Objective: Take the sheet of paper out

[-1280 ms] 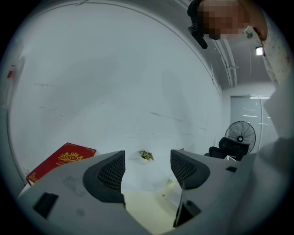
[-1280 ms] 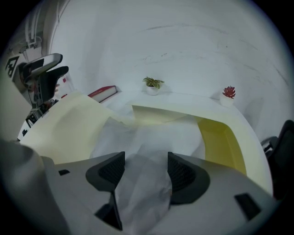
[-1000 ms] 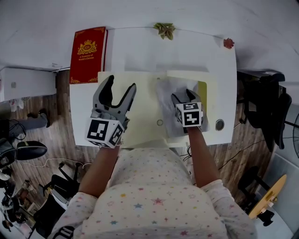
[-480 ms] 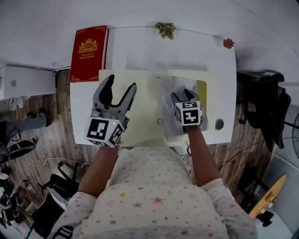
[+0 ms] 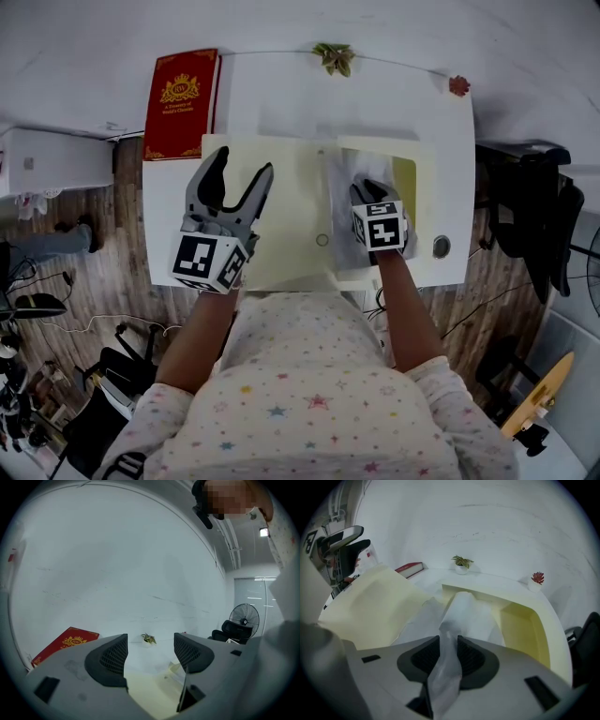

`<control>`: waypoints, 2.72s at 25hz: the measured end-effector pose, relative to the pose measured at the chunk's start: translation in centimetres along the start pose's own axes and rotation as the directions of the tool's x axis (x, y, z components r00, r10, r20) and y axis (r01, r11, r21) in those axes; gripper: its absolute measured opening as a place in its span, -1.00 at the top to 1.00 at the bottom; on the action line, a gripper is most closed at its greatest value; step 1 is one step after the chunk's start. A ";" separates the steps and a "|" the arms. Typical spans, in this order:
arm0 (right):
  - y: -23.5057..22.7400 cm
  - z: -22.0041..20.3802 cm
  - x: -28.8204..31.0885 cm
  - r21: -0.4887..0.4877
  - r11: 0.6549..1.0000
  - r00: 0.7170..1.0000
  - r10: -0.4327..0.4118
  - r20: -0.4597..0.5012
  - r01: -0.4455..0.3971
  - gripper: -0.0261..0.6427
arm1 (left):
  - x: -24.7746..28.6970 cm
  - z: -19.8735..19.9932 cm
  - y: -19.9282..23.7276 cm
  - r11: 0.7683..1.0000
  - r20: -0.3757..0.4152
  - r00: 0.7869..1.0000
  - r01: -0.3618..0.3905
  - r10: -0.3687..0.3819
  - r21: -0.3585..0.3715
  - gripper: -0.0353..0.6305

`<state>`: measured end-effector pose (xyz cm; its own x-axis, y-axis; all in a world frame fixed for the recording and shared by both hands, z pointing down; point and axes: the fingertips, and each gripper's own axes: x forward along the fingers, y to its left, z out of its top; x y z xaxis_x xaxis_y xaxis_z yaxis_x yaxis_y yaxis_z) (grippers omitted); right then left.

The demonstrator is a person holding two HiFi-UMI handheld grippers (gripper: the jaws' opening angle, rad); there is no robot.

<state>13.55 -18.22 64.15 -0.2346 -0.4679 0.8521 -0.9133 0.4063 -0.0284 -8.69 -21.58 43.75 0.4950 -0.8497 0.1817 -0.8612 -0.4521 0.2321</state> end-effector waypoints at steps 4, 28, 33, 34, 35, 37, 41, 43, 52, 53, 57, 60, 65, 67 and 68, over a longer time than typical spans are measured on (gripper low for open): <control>0.1 0.0 -0.5 -0.009 1.000 1.000 0.003 0.010 -0.003 0.71 | -0.3 0.1 -0.2 1.000 0.004 1.000 0.004 -0.004 0.002 0.04; 1.4 2.3 -5.4 -0.011 1.000 0.985 0.029 0.172 -0.027 0.91 | -2.4 1.2 -1.1 1.000 0.047 0.999 -0.012 0.011 0.012 0.04; 1.5 2.7 -6.5 -0.012 1.000 0.980 0.028 0.197 -0.026 0.91 | -2.8 1.6 -1.4 1.000 0.057 0.998 -0.013 0.012 0.016 0.04; 1.5 2.8 -6.7 -0.012 1.000 0.979 0.027 0.203 -0.025 0.91 | -2.9 1.7 -1.5 1.000 0.060 0.998 -0.013 0.012 0.017 0.04; 1.5 2.9 -7.0 -0.011 1.000 0.978 0.026 0.209 -0.024 0.91 | -3.0 1.8 -1.5 1.000 0.062 0.998 -0.013 0.012 0.018 0.04; 1.5 3.0 -7.4 -0.008 1.000 0.975 0.024 0.220 -0.022 0.91 | -3.1 2.0 -1.6 1.000 0.067 0.998 -0.013 0.012 0.020 0.04; 1.5 3.3 -8.2 -0.006 1.000 0.971 0.021 0.238 -0.020 0.91 | -3.4 2.2 -1.9 1.000 0.073 0.997 -0.011 0.009 0.022 0.04; 1.4 3.3 -8.6 -0.003 1.000 0.969 0.018 0.247 -0.017 0.91 | -3.5 2.4 -2.0 1.000 0.078 0.997 -0.011 0.009 0.024 0.04; 1.3 4.0 -10.6 0.009 1.000 0.955 0.006 0.297 -0.009 0.91 | -4.2 3.2 -2.1 0.999 0.102 0.995 -0.016 0.013 0.031 0.04; 1.3 4.0 -10.9 0.011 1.000 0.953 0.004 0.302 -0.007 0.91 | -4.3 3.3 -2.2 0.999 0.104 0.994 -0.016 0.012 0.032 0.04; 1.3 4.4 -11.9 0.009 1.000 0.946 -0.007 0.325 0.004 0.91 | -4.5 3.7 -2.3 0.999 0.112 0.994 -0.014 0.010 0.034 0.04; 1.3 4.7 -12.6 0.008 1.000 0.940 -0.011 0.341 0.009 0.91 | -4.6 4.0 -2.4 0.999 0.118 0.993 -0.011 0.007 0.036 0.04; 1.1 4.9 -13.1 0.013 1.000 0.935 -0.016 0.354 0.012 0.91 | -4.8 4.4 -2.8 0.999 0.125 0.992 -0.007 0.001 0.044 0.04; 1.0 5.0 -13.3 0.018 1.000 0.932 -0.020 0.361 0.015 0.91 | -4.9 4.6 -2.9 0.999 0.129 0.992 -0.007 0.000 0.048 0.04; 1.0 5.0 -13.4 0.019 1.000 0.932 -0.022 0.363 0.016 0.91 | -4.9 4.7 -2.9 0.999 0.130 0.992 -0.007 0.000 0.050 0.04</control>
<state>14.13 -15.48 50.05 -0.3191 -0.7296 0.6048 -0.9232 0.3834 -0.0245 -9.17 -17.35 37.68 0.4758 -0.8778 0.0558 -0.8691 -0.4594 0.1834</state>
